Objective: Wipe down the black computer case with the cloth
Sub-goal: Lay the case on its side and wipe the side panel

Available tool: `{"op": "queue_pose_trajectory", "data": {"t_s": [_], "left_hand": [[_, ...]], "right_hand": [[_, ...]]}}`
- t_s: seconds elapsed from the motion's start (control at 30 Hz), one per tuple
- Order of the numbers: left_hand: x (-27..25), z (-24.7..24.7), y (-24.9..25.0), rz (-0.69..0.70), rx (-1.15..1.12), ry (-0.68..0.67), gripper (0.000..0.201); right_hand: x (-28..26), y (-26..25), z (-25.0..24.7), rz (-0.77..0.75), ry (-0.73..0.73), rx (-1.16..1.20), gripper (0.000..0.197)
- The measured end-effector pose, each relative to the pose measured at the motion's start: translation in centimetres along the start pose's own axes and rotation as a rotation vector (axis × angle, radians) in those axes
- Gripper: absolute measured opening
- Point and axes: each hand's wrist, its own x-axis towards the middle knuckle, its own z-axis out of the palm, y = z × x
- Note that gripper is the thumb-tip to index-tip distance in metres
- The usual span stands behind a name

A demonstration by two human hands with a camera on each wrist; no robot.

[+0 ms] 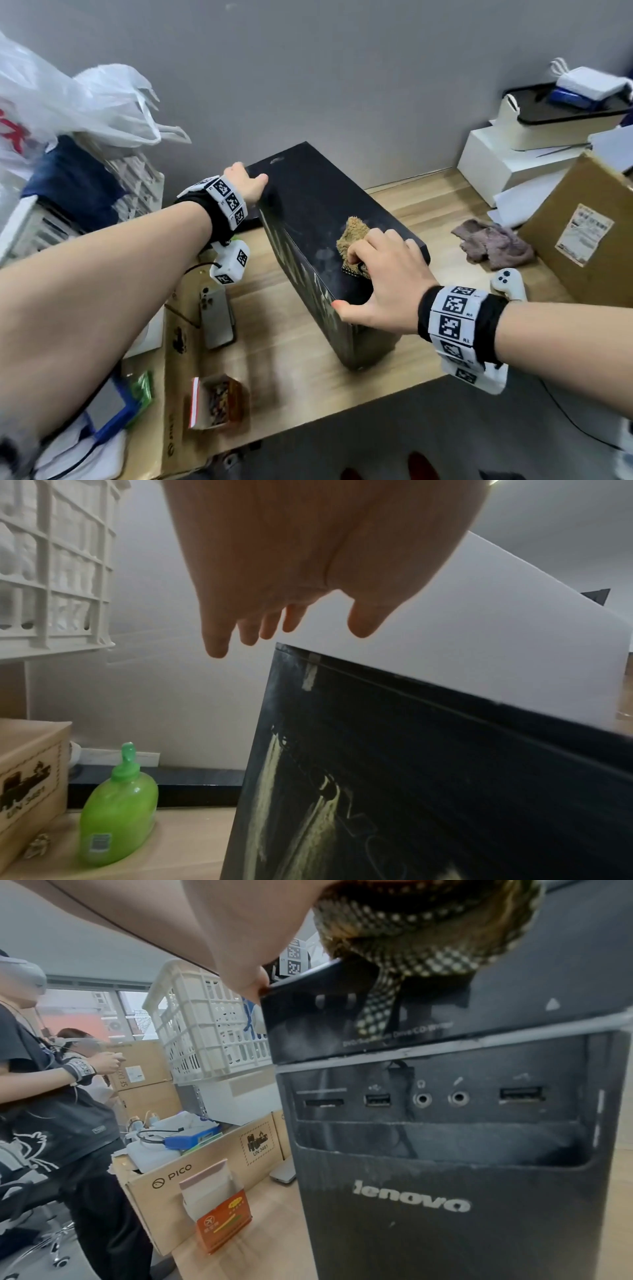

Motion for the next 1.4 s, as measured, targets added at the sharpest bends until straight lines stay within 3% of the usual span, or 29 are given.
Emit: {"op": "queue_pose_trajectory", "data": {"t_s": [0.07, 0.17, 0.37, 0.57, 0.7, 0.9, 1.4], "left_hand": [[0.1, 0.3, 0.1, -0.004, -0.01, -0.029, 0.07], [0.1, 0.8, 0.6, -0.006, -0.074, -0.026, 0.062], [1.6, 0.4, 1.5, -0.004, -0.143, -0.02, 0.08], [1.8, 0.0, 0.1, 0.035, -0.072, -0.063, 0.055], [1.6, -0.4, -1.0, 0.038, -0.053, -0.065, 0.072], [0.3, -0.7, -1.2, -0.002, -0.041, -0.031, 0.069], [-4.3, 0.5, -0.4, -0.192, 0.084, -0.047, 0.111]], "right_hand": [[0.1, 0.4, -0.1, 0.014, 0.005, 0.016, 0.057], [0.1, 0.9, -0.2, 0.039, 0.014, 0.016, 0.057], [0.1, 0.9, 0.0, 0.031, 0.024, 0.023, 0.058], [0.0, -0.3, 1.1, -0.024, 0.04, 0.036, 0.058], [0.8, -0.3, 1.3, -0.115, 0.026, 0.035, 0.058], [1.2, 1.6, 0.4, -0.225, 0.002, 0.031, 0.058], [3.5, 12.7, -3.5, -0.4, -0.034, -0.147, 0.061]]}}
